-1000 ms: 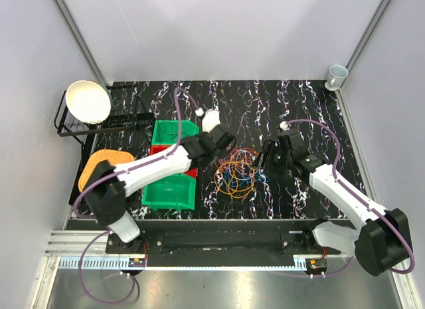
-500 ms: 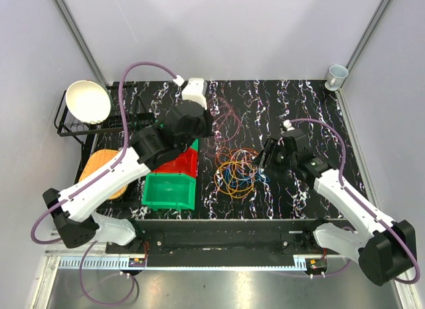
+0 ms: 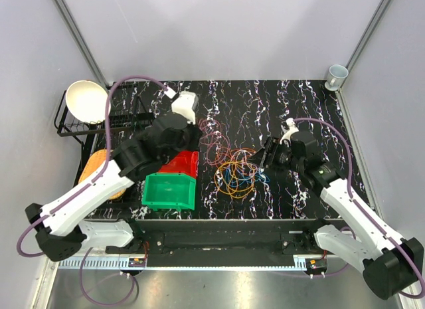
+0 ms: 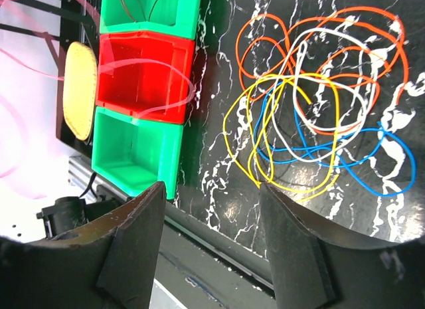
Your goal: Untangle the cables
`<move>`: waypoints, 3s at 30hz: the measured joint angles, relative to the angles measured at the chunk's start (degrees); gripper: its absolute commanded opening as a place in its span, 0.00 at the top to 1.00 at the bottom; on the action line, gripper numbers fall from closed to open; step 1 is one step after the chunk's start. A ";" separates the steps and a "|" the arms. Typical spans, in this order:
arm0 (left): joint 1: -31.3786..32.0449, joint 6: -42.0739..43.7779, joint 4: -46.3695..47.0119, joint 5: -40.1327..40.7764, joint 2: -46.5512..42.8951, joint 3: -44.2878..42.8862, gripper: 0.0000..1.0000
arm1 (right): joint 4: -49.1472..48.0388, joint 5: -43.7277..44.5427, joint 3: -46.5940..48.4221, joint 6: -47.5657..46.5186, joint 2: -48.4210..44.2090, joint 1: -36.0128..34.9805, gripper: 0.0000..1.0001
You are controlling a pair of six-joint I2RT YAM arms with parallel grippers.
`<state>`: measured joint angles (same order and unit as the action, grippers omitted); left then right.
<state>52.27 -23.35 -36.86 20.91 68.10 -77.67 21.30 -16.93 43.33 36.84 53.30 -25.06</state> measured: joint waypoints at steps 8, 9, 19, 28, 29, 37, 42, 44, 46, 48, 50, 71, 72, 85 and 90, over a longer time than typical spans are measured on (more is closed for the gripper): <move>-0.02 -0.72 -1.66 6.84 -4.87 0.72 1.00 | -1.03 -1.92 -1.81 2.29 0.28 0.00 0.36; -0.13 -1.11 -2.23 8.46 -5.29 1.38 1.00 | -1.09 -2.08 -2.14 2.51 0.00 0.00 0.36; -8.07 -7.78 -5.77 17.07 -6.25 9.27 1.00 | -1.55 -2.27 -4.55 3.61 -2.64 0.00 0.36; -14.88 -11.30 -4.79 17.18 -7.23 12.70 1.00 | -1.73 -2.27 -4.79 3.61 -2.12 0.00 0.36; -14.88 -11.76 -4.74 17.44 -7.23 12.70 1.00 | -1.73 -2.25 -4.79 3.58 -1.99 0.00 0.36; -14.88 -19.54 -5.99 18.82 -7.23 14.01 1.00 | -1.97 -2.27 -5.25 3.58 -1.55 0.00 0.36; -14.88 -26.21 -8.26 19.02 -7.21 18.10 1.00 | -2.14 -2.27 -5.64 3.58 -1.51 0.00 0.36; -14.88 -28.46 -9.14 19.02 -7.06 18.84 1.00 | -2.16 -2.27 -5.66 3.58 -1.51 0.00 0.36; -14.88 -31.19 -9.99 18.97 -6.43 19.21 1.00 | -2.16 -2.25 -5.68 3.58 -1.44 0.00 0.36; -14.88 -33.68 -10.64 18.95 -5.40 19.21 1.00 | -2.19 -2.27 -5.68 3.58 -1.27 0.00 0.36; -14.88 -35.87 -11.15 18.75 -4.02 19.21 1.00 | -2.21 -2.27 -5.77 3.58 -1.11 0.00 0.36; -21.09 -44.24 -8.11 14.19 1.51 23.21 1.00 | -2.62 -2.25 -6.40 3.30 -0.02 0.00 0.36; -21.24 -44.24 -7.78 14.05 1.51 23.52 1.00 | -2.62 -2.25 -6.43 3.26 -0.02 0.00 0.36; -21.51 -45.09 1.09 10.62 2.21 28.57 1.00 | -3.04 -2.27 -6.88 2.84 0.15 0.00 0.36; -21.84 -45.92 4.50 10.75 0.50 30.91 1.00 | -3.04 -2.32 -6.95 2.73 0.15 0.00 0.36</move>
<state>30.44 -69.28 -32.36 31.66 68.60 -46.76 18.26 -19.25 36.38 39.57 53.45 -25.06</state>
